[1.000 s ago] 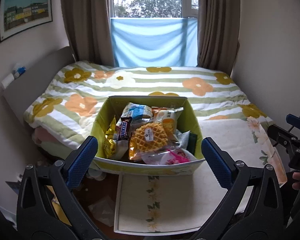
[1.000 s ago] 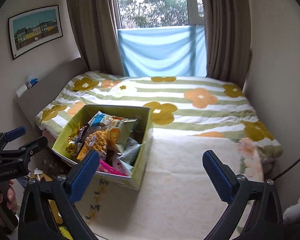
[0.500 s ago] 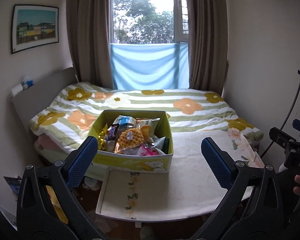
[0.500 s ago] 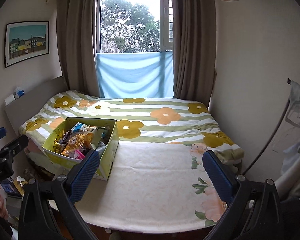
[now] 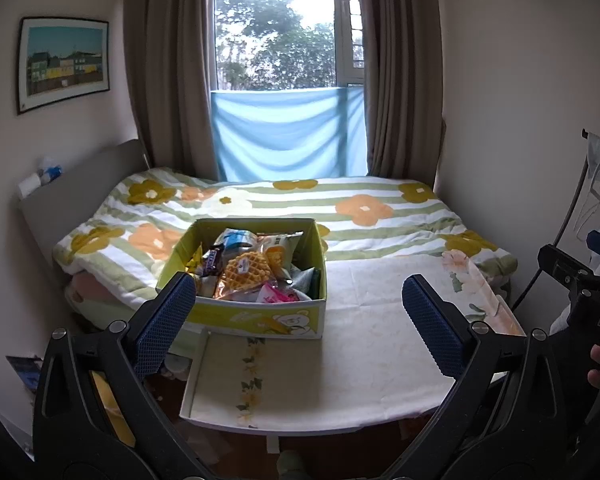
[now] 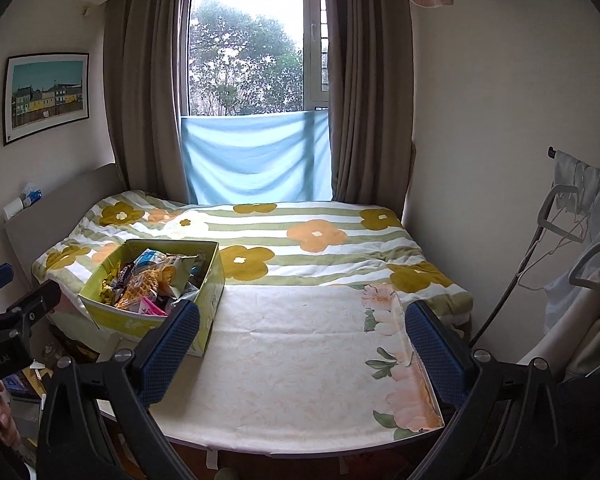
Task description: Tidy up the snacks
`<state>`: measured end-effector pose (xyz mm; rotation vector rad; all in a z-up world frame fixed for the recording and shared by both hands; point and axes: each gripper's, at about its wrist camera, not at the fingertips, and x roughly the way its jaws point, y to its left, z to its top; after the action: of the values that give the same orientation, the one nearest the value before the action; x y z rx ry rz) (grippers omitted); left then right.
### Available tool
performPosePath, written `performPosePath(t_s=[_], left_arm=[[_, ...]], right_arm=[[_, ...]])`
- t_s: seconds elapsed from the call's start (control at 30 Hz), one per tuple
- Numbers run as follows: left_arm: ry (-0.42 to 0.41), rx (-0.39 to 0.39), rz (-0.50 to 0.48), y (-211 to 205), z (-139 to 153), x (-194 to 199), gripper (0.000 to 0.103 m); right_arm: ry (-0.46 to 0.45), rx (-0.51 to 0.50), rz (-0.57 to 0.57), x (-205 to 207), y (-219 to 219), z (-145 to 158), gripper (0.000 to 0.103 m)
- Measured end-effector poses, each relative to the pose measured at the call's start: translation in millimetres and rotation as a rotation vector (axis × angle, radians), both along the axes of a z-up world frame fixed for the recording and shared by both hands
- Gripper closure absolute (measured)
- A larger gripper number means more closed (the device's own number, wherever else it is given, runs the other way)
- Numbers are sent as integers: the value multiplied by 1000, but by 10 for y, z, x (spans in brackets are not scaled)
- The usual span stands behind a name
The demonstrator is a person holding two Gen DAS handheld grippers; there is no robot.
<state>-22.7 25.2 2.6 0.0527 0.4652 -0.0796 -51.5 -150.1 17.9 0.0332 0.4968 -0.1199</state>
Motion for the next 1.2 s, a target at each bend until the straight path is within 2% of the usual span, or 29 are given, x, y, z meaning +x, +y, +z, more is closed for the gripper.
performPosePath(t_s=[0.77,1.2], left_arm=[[10,-17,14,60,-11,17,0],[-15,4,49,61,-21,10,0]], right_arm=[[2,-2,-2,-7,50,-11,1],[11,3,-4,14,81,-51,1]])
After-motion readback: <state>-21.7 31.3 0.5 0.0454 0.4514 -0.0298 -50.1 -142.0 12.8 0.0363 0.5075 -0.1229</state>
